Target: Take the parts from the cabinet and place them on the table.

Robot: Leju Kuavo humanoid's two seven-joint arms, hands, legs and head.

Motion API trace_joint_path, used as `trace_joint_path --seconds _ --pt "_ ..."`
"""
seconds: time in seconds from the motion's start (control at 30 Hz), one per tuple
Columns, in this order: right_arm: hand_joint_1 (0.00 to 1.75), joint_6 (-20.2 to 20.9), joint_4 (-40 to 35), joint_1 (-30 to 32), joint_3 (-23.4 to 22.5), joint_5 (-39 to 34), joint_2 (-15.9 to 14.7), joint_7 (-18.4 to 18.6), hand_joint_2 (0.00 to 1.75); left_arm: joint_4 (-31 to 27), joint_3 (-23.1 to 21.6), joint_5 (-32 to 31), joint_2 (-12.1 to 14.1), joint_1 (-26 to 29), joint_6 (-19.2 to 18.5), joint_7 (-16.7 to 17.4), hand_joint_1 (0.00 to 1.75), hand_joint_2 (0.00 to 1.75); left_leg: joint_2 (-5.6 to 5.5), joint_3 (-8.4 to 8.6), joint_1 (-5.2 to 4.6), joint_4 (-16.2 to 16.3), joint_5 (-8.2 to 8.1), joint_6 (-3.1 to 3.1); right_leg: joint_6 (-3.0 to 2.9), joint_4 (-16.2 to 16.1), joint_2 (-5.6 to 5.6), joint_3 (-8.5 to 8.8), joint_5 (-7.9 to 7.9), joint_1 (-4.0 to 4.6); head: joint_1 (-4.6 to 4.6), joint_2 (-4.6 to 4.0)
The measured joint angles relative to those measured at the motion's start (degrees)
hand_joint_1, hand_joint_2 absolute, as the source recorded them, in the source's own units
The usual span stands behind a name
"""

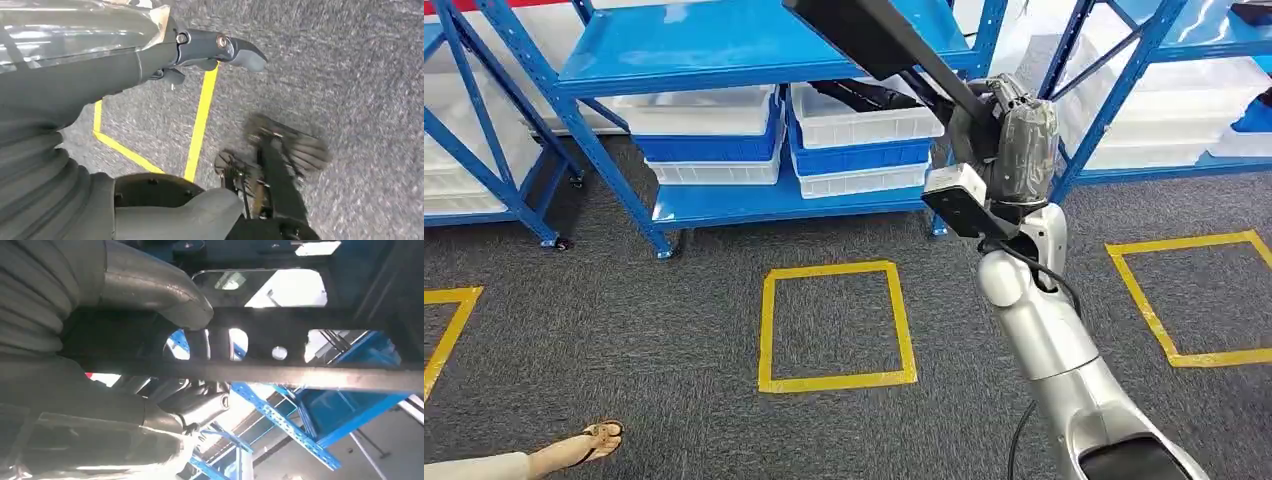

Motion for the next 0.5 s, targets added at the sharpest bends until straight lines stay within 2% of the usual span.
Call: trace_joint_path --seconds 0.03,0.07,0.1,0.13,0.17,0.2,0.23,0.3,0.33,0.37,0.4,0.43,0.47,0.5 --pt "1.75 0.0 0.0 0.33 0.02 0.53 0.19 0.37 1.75 0.0 0.0 -0.28 0.0 -0.02 -0.17 -0.17 0.0 1.75 0.01 -0.46 0.12 3.46 -1.26 -0.21 -0.03 0.05 -0.06 -0.61 0.52 0.11 0.02 0.0" --pt "1.75 0.02 0.0 0.65 0.04 0.87 0.44 0.65 1.75 0.0 -0.02 -0.48 0.0 -0.03 -0.35 -0.17 0.0 1.75 0.02 -0.16 0.19 5.14 -1.05 -0.21 0.02 0.08 -0.08 -1.29 1.02 0.15 0.0 0.0" --pt "1.75 0.15 0.0 0.85 0.02 1.14 0.59 0.87 1.75 0.0 -0.02 -0.74 -0.02 -0.03 -0.33 0.13 0.0 1.75 0.02 1.22 0.21 4.45 0.39 -0.13 0.09 0.11 -0.08 -2.03 1.59 0.16 0.0 0.0" --pt "1.75 0.24 0.0 0.9 0.02 1.35 0.72 0.96 1.75 0.0 -0.07 -0.9 -0.02 -0.03 -0.17 0.68 0.0 1.75 0.01 3.69 0.2 1.6 2.31 0.06 0.3 0.11 -0.03 -2.75 2.09 0.16 -0.02 0.0" --pt "1.75 0.43 -0.04 0.89 -0.09 1.5 0.78 1.05 1.75 0.0 -0.11 -0.96 0.0 -0.06 0.2 1.24 0.0 1.75 -0.03 7.45 0.2 -3.28 3.96 0.4 0.42 0.12 0.06 -3.28 2.63 0.16 -0.04 0.0" --pt "1.75 0.83 -0.18 0.89 -0.2 1.53 0.87 1.07 1.75 0.0 -0.13 -1.05 0.0 -0.13 0.66 1.95 0.0 1.75 -0.28 11.14 0.16 -8.53 3.86 0.89 0.78 0.12 0.12 -3.5 3.06 0.16 -0.02 0.02" --pt "1.75 1.05 -0.26 0.83 -0.35 1.55 0.9 1.09 1.75 0.0 -0.13 -1.42 0.02 -0.22 1.2 2.82 0.0 1.75 -0.41 13.25 -0.16 -11.84 2.25 1.21 1.24 0.12 0.1 -3.83 3.43 0.43 0.04 0.0" --pt "1.75 1.31 -0.28 0.84 -0.42 1.55 1.05 1.09 1.75 0.0 -0.17 -1.57 0.0 -0.2 2.12 4.05 0.0 1.75 -0.52 13.11 -0.67 -12.84 2.47 1.55 2.26 -0.23 -0.11 -4.06 4.38 0.08 -0.02 0.02" --pt "1.75 1.4 -0.28 0.91 -0.44 1.55 1.22 1.09 1.75 0.0 -0.17 -1.57 0.0 -0.16 2.49 4.4 0.0 1.75 -0.52 12.97 -0.92 -12.87 2.79 1.99 2.73 -0.45 -0.11 -4.14 4.91 -0.17 -0.02 0.0" --pt "1.75 1.48 -0.28 0.98 -0.55 1.57 1.31 1.11 1.75 0.0 -0.17 -1.55 0.0 -0.09 2.58 4.59 0.0 1.75 -0.39 12.66 -0.97 -13.7 3.85 2.66 3.29 -0.94 0.01 -4.17 5.63 0.19 0.02 0.0" --pt "1.75 1.53 -0.28 1.02 -0.7 1.57 1.31 1.09 1.75 0.04 -0.17 -1.55 -0.04 -0.23 2.58 4.7 0.0 1.75 0.22 12.63 -0.31 -14.42 4.89 3.03 3.05 -0.13 0.02 -4.71 4.19 0.29 0.01 0.02" --pt "1.75 1.55 -0.28 0.96 -0.81 1.55 1.31 1.11 1.75 0.04 -0.2 -1.55 -0.04 -0.29 2.6 4.83 0.0 1.75 0.14 11.93 -0.43 -14.67 5.55 3.64 2.4 1.93 0.12 -5.97 1.56 0.48 0.24 0.0" --pt "1.75 1.6 -0.28 0.98 -0.85 1.57 1.35 1.11 1.75 0.02 -0.18 -1.55 0.0 -0.3 2.62 4.85 0.0 1.75 0.23 11.12 -0.44 -14.68 6.08 3.87 1.74 5.81 0.14 -7.0 -1.52 0.47 0.5 0.02" --pt "1.75 1.64 -0.28 1.09 -0.85 1.57 1.35 1.09 1.75 0.02 -0.2 -1.53 0.0 -0.3 2.65 5.01 0.0 1.75 0.31 10.38 -0.49 -14.66 6.67 3.85 1.4 9.86 0.14 -7.93 -4.11 0.46 0.55 0.0"
